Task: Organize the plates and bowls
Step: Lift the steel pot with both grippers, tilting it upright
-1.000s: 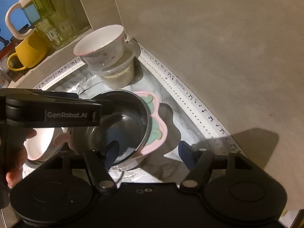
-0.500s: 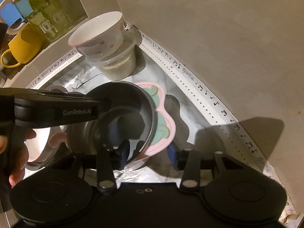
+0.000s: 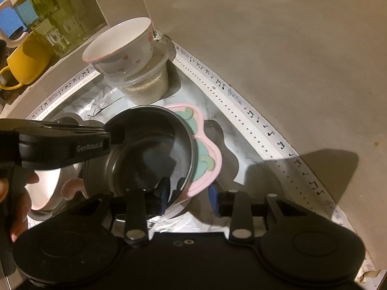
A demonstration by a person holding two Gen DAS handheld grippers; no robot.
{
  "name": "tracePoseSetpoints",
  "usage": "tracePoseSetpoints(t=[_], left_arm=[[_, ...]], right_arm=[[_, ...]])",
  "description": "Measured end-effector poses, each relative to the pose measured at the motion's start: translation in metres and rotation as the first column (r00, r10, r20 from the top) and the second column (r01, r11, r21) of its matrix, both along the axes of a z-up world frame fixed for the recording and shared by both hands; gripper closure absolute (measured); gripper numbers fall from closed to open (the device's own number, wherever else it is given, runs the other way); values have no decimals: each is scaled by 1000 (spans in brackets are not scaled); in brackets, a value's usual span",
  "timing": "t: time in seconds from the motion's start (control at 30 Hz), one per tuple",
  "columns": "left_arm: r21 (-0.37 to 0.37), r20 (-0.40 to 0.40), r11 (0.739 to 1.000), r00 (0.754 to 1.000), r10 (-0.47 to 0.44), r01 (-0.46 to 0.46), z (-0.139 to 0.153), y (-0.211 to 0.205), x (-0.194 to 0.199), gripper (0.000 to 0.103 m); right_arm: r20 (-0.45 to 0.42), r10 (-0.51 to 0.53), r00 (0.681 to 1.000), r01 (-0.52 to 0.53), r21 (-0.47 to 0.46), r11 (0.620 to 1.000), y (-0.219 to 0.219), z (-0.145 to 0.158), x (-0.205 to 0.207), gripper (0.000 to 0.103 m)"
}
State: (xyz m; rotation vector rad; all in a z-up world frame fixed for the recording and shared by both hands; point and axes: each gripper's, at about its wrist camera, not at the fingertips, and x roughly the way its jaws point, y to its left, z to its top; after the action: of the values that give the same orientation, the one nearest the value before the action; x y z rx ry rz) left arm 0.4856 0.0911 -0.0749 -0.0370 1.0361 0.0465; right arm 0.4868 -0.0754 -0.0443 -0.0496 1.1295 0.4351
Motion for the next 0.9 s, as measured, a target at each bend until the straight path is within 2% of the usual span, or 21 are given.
tracePoseSetpoints(t=[0.23, 0.57, 0.9], left_arm=[[23, 18, 999, 1000, -25, 24, 15, -10, -9, 92], [43, 77, 998, 996, -45, 42, 51, -10, -33, 93], [97, 143, 995, 990, 6, -20, 100, 17, -67, 93]], right_arm=[[19, 10, 1000, -9, -14, 1000, -2, 11, -5, 83], [66, 29, 997, -28, -8, 1000, -5, 41, -17, 84], [125, 99, 987, -102, 19, 995, 20, 82, -38, 85]])
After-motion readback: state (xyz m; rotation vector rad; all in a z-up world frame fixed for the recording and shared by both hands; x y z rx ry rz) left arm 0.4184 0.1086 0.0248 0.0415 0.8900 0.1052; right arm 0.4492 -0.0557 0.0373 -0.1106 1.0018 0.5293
